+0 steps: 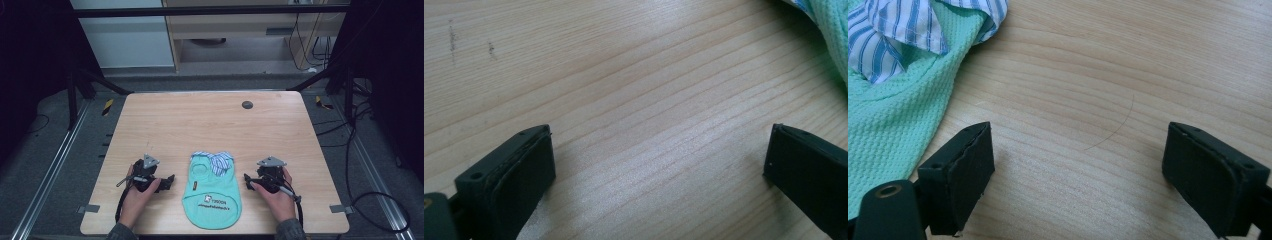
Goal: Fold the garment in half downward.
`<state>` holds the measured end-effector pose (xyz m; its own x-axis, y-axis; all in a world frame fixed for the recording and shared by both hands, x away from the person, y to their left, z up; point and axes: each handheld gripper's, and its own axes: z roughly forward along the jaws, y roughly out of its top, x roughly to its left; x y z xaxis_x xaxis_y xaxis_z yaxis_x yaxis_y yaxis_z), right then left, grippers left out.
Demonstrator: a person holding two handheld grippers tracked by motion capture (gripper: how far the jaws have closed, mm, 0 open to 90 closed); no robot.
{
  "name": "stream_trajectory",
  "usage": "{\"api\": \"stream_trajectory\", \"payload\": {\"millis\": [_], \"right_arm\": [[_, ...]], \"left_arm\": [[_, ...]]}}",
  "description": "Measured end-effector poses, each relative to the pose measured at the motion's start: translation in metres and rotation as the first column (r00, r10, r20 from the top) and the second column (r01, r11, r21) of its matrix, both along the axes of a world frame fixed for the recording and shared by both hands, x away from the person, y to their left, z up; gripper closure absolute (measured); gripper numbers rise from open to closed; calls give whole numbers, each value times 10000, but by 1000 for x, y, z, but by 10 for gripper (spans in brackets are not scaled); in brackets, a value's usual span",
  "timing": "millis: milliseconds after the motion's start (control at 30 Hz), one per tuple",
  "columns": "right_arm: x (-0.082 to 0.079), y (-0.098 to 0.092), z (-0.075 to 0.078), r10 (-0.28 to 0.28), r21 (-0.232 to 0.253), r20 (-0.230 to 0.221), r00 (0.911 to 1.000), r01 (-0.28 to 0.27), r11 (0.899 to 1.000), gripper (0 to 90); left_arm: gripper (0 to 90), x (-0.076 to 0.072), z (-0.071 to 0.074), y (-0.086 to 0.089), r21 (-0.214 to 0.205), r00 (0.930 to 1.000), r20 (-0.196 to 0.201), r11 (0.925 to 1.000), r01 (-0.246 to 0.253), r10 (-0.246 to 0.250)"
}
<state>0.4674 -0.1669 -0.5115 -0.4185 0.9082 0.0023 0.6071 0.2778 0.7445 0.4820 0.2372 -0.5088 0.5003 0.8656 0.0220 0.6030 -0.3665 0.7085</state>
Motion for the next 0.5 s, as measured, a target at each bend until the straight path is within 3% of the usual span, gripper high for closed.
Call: {"api": "stream_trajectory", "payload": {"millis": [267,400,500], "right_arm": [[1,-1,0,-29,12,118,9999,28,10000,191],[1,-3,0,-51,5,291,9996,51,10000,280],[0,-3,3,40,126,242,9997,-43,9999,425]], "left_arm": [[0,-2,0,0,-75,10000,25,9999,72,-72],[21,-3,1,1,-30,9999,-3,9999,165,-165],[76,-3,7,-1,-73,9990,129,9990,436,-435]]}}
